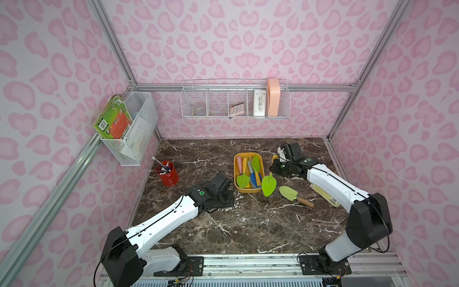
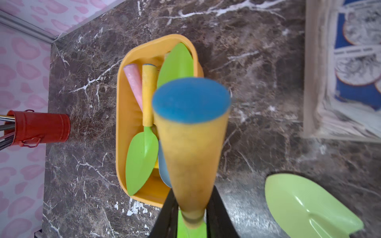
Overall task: Put the shovel into the storage box
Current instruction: Pick up the shovel from the center of the board, then place the shovel in the storage box.
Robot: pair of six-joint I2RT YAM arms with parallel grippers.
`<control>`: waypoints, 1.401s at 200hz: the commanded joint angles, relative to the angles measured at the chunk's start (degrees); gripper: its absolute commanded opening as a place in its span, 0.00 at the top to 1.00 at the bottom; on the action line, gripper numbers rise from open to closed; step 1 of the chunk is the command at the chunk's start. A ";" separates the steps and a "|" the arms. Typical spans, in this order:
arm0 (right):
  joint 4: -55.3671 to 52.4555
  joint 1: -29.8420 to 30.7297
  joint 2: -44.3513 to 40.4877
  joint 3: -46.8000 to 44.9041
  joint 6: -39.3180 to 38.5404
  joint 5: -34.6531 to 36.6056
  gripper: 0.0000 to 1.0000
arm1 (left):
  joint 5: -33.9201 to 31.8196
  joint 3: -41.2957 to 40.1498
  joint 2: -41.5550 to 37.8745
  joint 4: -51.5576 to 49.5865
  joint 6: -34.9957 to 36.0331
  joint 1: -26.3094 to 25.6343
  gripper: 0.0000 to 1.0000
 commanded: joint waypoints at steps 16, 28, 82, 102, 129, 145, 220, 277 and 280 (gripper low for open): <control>-2.51 2.12 8.68 12.61 -3.62 0.44 0.82 | -0.84 -0.98 -1.30 -1.34 -0.97 0.07 0.52; -3.23 2.65 11.78 16.45 -3.82 0.38 0.82 | -1.12 -1.59 -2.08 -1.43 -1.28 0.05 0.52; -6.73 5.50 25.12 31.53 -2.19 -2.69 0.82 | -1.83 -3.55 -3.96 -1.91 -1.92 0.13 0.52; -7.84 5.60 28.91 34.60 -1.03 -5.62 0.82 | -2.00 -3.65 -4.18 -2.20 -1.84 0.22 0.52; -8.66 6.10 32.17 37.00 -0.54 -7.48 0.82 | -2.34 -4.00 -4.27 -2.48 -1.73 0.33 0.52; -10.63 6.48 34.41 39.37 -1.06 -6.66 0.82 | -2.35 -4.17 -4.36 -2.35 -1.83 0.40 0.52; -12.72 7.89 38.91 41.35 -1.35 -5.29 0.73 | -2.35 -4.70 -4.36 -2.04 -2.00 0.41 0.52; -14.01 7.13 38.75 43.93 -0.80 -3.01 0.61 | -1.71 -4.96 -3.83 -1.25 -2.08 0.41 0.53; -14.18 7.18 38.66 44.10 -0.84 -2.92 0.61 | -1.66 -5.01 -3.83 -1.23 -2.09 0.41 0.53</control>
